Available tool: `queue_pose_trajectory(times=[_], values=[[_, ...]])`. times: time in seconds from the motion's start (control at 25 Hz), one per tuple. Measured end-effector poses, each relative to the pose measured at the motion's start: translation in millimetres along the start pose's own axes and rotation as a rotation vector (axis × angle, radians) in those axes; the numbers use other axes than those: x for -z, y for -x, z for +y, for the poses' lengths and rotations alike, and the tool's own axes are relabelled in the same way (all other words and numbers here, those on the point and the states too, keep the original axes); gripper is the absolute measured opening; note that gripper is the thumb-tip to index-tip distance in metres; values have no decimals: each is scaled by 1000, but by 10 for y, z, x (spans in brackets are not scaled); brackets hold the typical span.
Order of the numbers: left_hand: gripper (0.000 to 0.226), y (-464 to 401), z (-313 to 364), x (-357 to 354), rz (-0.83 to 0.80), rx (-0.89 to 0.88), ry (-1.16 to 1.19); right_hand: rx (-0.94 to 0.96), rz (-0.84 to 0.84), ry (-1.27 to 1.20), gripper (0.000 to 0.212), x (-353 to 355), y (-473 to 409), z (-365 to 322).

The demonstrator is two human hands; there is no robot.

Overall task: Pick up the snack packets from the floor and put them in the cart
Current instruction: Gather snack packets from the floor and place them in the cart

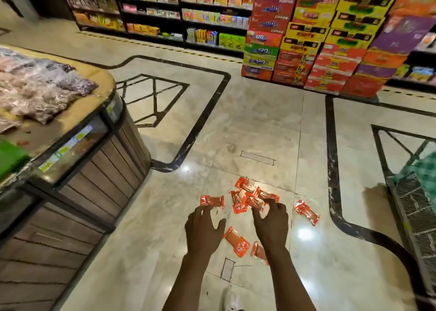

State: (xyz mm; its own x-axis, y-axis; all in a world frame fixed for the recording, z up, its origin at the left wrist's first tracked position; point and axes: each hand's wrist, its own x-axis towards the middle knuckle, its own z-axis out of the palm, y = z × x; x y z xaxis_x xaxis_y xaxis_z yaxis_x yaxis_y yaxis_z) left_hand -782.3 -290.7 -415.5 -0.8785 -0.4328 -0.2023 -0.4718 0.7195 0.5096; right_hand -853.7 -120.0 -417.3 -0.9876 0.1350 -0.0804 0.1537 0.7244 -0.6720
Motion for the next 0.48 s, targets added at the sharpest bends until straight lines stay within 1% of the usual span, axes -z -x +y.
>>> queue_pose_trajectory(times=[0.12,0.24,0.36,0.48], values=[[56,-580,43,-200,-96,-13,-44,-88,-36,16,46,-377,-520,166],[55,-1321,12,-585,-165,-2,-111,-165,-116,60,48,-949,-1112,493],[53,-2040,-217,-1186,-237,-30,-202,-244,-207,98,50,-1635,-1595,981],[56,-2695,-604,-1931,-346,-78,-319,-257,-266,176,50,-2330,-1951,1591]])
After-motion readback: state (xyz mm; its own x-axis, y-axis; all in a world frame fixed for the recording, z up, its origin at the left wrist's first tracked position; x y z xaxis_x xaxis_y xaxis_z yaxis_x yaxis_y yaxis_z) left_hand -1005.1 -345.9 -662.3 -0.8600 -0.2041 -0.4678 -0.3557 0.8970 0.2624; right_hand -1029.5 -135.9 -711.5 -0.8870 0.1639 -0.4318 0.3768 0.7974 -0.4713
